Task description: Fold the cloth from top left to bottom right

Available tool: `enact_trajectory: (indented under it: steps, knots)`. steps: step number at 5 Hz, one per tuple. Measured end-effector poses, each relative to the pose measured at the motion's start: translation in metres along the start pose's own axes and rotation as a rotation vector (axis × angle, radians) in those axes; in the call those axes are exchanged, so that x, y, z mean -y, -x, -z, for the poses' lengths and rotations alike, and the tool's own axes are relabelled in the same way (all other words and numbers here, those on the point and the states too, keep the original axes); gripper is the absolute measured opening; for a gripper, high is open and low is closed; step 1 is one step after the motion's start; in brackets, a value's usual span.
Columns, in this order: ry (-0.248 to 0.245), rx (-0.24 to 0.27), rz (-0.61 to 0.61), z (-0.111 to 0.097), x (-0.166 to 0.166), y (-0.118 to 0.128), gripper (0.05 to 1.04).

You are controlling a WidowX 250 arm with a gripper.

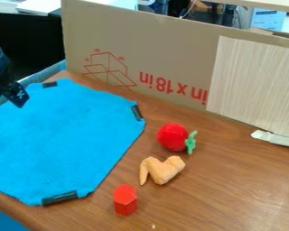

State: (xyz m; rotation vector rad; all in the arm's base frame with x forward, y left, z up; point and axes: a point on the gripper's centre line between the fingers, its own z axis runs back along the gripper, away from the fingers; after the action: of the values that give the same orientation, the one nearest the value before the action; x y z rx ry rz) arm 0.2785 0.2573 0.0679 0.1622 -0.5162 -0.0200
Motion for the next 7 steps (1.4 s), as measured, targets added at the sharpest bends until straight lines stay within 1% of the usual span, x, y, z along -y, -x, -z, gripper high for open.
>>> enact_trajectory:
  steps: [1,2,3,4,5,6,7]
  knots:
    - [0.024,-0.017,-0.007,0.009,0.003,0.006,1.0]
    - [0.059,0.01,0.034,0.013,-0.003,0.005,1.0]
    - [0.056,0.047,0.057,0.013,-0.009,0.005,1.0]
    - [0.063,0.082,0.113,0.017,-0.014,-0.005,1.0]
    - [0.098,0.121,0.198,0.027,-0.016,-0.02,1.0]
    - [0.221,0.142,0.21,0.044,-0.026,-0.04,1.0]
    - [0.301,0.177,0.211,0.057,-0.036,-0.055,1.0]
